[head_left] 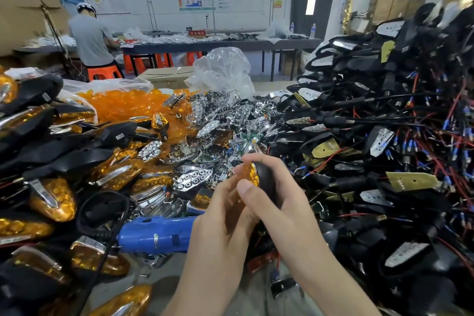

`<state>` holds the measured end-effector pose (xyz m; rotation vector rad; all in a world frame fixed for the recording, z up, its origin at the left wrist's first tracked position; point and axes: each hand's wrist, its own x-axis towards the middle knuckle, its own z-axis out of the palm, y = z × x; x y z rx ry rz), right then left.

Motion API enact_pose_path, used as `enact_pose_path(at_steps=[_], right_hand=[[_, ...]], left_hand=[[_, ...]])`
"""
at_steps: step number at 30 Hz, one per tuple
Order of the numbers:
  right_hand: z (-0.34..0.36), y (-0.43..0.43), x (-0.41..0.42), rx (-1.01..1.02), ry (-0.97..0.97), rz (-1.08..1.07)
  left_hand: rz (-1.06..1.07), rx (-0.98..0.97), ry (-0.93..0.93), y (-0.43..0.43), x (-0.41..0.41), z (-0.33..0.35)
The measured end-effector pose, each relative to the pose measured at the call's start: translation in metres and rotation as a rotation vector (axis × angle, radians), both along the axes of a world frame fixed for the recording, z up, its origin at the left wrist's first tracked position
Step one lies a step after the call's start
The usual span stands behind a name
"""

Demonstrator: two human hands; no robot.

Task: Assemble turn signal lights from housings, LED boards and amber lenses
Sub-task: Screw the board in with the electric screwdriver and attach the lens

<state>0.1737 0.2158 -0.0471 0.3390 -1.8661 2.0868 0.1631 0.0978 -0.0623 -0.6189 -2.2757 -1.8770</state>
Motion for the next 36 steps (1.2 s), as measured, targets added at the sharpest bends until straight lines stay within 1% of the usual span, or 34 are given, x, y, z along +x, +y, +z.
enact_pose_path(at_steps=[3, 8, 10, 14, 17, 19, 20, 22, 23, 26, 29, 31, 36], right_hand=[[-0.001, -0.002, 0.0, 0.018, 0.013, -0.024], [-0.005, -0.004, 0.0, 0.004, 0.028, -0.072], [-0.004, -0.004, 0.0, -0.009, 0.048, -0.092], [0.002, 0.002, 0.0, -0.022, 0.095, -0.102], [0.002, 0.002, 0.002, -0.005, 0.113, -0.056], [0.0, 0.001, 0.003, 0.049, 0.101, -0.034], [-0.002, 0.001, 0.003, 0.073, 0.082, -0.022], [-0.005, 0.002, 0.001, 0.083, 0.03, -0.006], [-0.006, 0.002, -0.001, 0.054, 0.005, 0.0], [-0.007, -0.004, -0.003, -0.153, -0.056, 0.054], [-0.005, -0.007, -0.003, -0.382, -0.083, 0.185], [-0.001, -0.008, 0.0, -0.451, -0.09, 0.212], [-0.001, -0.012, 0.003, -0.52, -0.097, 0.193]], left_hand=[[0.019, 0.003, 0.027, 0.001, 0.0, 0.001], [-0.013, 0.016, 0.001, 0.003, 0.0, 0.0], [-0.077, 0.035, -0.041, 0.001, -0.002, 0.003], [-0.276, 0.12, -0.129, -0.009, -0.003, 0.01], [-0.324, 0.22, -0.233, -0.012, -0.001, 0.011], [-0.329, 0.22, -0.269, -0.011, 0.002, 0.012], [-0.319, 0.206, -0.268, -0.011, 0.003, 0.013], [-0.26, 0.143, -0.185, -0.012, 0.003, 0.014], [-0.232, 0.112, -0.126, -0.012, 0.003, 0.014], [-0.18, 0.07, 0.0, -0.009, 0.004, 0.012], [-0.141, 0.023, 0.063, -0.008, 0.005, 0.011], [-0.114, -0.001, 0.073, -0.009, 0.005, 0.009], [-0.06, -0.048, 0.116, -0.01, 0.007, 0.009]])
